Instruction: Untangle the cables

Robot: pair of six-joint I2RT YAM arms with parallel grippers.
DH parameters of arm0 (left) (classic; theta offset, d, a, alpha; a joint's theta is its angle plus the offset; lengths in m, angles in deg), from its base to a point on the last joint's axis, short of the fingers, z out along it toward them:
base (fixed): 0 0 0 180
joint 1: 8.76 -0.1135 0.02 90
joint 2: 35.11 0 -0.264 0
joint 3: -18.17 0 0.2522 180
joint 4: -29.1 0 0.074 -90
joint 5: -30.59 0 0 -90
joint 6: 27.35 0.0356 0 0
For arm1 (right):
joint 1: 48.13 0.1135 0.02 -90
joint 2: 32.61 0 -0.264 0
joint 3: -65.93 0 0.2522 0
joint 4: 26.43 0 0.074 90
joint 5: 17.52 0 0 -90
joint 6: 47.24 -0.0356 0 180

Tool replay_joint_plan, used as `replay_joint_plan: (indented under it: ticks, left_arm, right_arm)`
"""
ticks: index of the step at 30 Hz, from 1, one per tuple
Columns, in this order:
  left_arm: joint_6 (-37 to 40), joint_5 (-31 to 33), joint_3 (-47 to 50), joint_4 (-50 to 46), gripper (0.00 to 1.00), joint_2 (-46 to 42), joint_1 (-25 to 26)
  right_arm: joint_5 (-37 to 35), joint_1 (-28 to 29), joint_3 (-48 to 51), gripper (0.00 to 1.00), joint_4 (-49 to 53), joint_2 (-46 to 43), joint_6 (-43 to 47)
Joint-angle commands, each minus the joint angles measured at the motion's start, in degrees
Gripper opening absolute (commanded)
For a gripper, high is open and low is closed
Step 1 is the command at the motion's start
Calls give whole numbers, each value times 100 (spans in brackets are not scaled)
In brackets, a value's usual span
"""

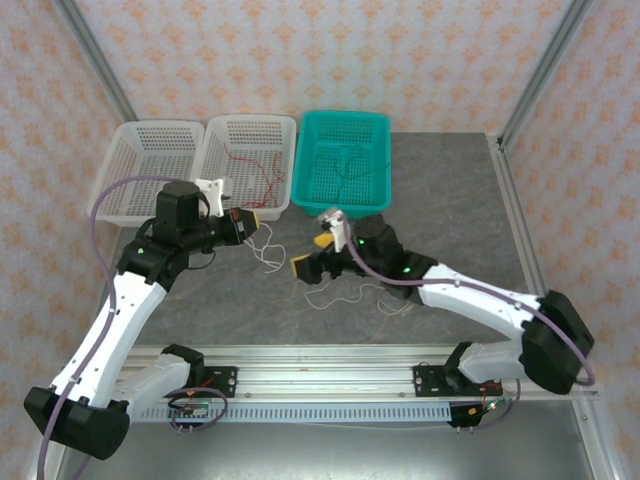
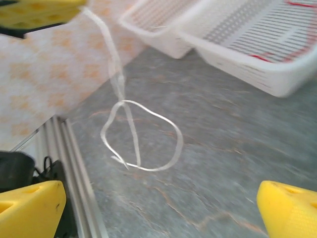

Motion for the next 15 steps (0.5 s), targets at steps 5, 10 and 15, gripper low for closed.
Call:
replay_joint_plan:
  ticks: [5,10,15]
  left_arm:
    - [-274,-296,-218,244,0,-2,161]
    - [-310,119,-435,0,0,-139,169]
    - [-347,1078,-1014,-531,0,-237,-236]
  right_arm:
    - [593,349,-890,98,-1612,1492,761]
    - [-256,357,-885,38,-2146,2200,879]
    - [-706,354,-16,23,-2655,2326,705]
